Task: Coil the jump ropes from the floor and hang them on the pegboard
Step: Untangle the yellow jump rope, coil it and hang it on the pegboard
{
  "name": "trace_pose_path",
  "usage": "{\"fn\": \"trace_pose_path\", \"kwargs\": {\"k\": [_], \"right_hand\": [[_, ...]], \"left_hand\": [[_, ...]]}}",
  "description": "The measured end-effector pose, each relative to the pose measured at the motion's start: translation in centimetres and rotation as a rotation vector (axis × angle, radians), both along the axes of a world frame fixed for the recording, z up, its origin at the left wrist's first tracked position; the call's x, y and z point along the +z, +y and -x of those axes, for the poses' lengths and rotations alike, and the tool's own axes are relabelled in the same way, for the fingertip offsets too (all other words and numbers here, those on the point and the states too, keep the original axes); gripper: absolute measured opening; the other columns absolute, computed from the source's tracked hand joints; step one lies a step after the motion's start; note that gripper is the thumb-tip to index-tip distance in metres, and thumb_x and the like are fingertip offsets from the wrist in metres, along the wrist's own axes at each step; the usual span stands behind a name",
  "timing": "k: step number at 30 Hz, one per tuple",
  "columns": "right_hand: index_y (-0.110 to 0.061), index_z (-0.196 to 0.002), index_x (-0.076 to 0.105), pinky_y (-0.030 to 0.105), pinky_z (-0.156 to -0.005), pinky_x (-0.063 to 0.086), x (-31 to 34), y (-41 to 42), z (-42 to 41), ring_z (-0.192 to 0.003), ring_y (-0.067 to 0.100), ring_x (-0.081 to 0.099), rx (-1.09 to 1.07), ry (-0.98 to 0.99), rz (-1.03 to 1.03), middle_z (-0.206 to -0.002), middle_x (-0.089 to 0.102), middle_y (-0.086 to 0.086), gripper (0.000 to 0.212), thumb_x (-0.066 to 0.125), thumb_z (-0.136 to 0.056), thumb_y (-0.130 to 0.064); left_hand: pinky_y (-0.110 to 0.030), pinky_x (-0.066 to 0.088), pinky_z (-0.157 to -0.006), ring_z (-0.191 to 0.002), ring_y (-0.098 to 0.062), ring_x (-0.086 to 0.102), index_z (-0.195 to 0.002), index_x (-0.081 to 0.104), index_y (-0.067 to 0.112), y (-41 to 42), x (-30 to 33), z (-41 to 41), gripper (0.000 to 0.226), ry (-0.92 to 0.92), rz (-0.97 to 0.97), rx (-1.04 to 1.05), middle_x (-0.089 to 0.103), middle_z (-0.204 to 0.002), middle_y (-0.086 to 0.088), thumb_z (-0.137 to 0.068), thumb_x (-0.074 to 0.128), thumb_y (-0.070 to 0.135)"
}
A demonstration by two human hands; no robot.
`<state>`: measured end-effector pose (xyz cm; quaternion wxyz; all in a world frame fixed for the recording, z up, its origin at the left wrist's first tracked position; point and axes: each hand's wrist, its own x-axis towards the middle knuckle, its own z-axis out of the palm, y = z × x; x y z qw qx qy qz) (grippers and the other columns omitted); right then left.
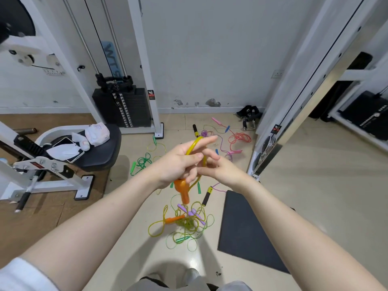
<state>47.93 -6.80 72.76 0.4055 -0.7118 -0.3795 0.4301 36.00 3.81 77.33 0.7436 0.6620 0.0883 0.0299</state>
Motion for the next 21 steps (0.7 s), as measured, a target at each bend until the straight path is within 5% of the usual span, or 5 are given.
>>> {"fn": "trace_pose_path", "kwargs": {"k": [8, 12, 15, 18, 21], "right_hand": [[-0.019, -0.077, 0.05, 0.029, -0.07, 0.04, -4.2, -2.6, -1.3, -0.064, 0.014, 0.046, -0.259, -0.132, -0.018, -0.065, 0.048, -0.002, 0.021, 0.044, -0.098, -0.019], [-0.011, -0.091, 0.066, 0.029, -0.076, 0.041, -2.0, -1.5, 0.8, -0.081, 0.022, 0.056, 0.35, -0.52, 0.187, -0.086, 0.063, 0.009, 0.025, 0.044, -0.097, -0.023], [-0.006, -0.079, 0.063, 0.029, -0.067, 0.038, 1.1, -1.1, 2.6, -0.063, 0.016, 0.048, 0.624, -0.585, 0.186, -0.062, 0.054, 0.0, 0.027, 0.051, -0.094, -0.025], [-0.001, -0.073, 0.057, 0.024, -0.055, 0.033, 4.4, -1.1, 3.2, -0.051, 0.01, 0.037, 0.572, -0.527, 0.028, -0.057, 0.042, 0.002, 0.026, 0.061, -0.089, -0.022], [-0.022, -0.073, 0.065, 0.011, -0.056, 0.035, 7.1, -0.4, 2.2, -0.052, -0.003, 0.045, 0.319, -0.411, -0.173, -0.061, 0.058, -0.002, 0.013, 0.066, -0.085, -0.018]], "left_hand": [[-0.019, 0.054, -0.051, -0.065, -0.018, 0.071, -0.14, 0.031, 0.035, 2.8, 0.2, 1.4, 0.054, -0.154, 0.356, 0.433, 0.069, -0.111, -0.001, -0.097, 0.031, 0.002], [-0.028, 0.052, -0.09, -0.095, -0.019, 0.069, -0.146, 0.018, 0.029, 3.5, -0.9, 0.9, 0.054, -0.101, 0.388, 0.529, 0.062, -0.116, -0.009, -0.1, 0.028, 0.002], [-0.035, 0.04, -0.104, -0.107, -0.019, 0.061, -0.149, 0.003, 0.022, 3.7, -1.8, 0.4, 0.056, 0.026, 0.251, 0.563, 0.058, -0.126, -0.01, -0.102, 0.028, 0.007], [-0.03, 0.044, -0.096, -0.098, -0.015, 0.063, -0.15, 0.001, 0.016, 3.5, -3.0, 0.7, 0.054, 0.158, 0.011, 0.47, 0.055, -0.132, -0.008, -0.102, 0.027, 0.011], [-0.029, 0.054, -0.066, -0.062, -0.007, 0.066, -0.144, 0.027, 0.014, 1.9, -3.5, 1.3, 0.043, 0.275, -0.095, 0.313, 0.068, -0.096, -0.002, -0.102, 0.033, 0.019]]}}
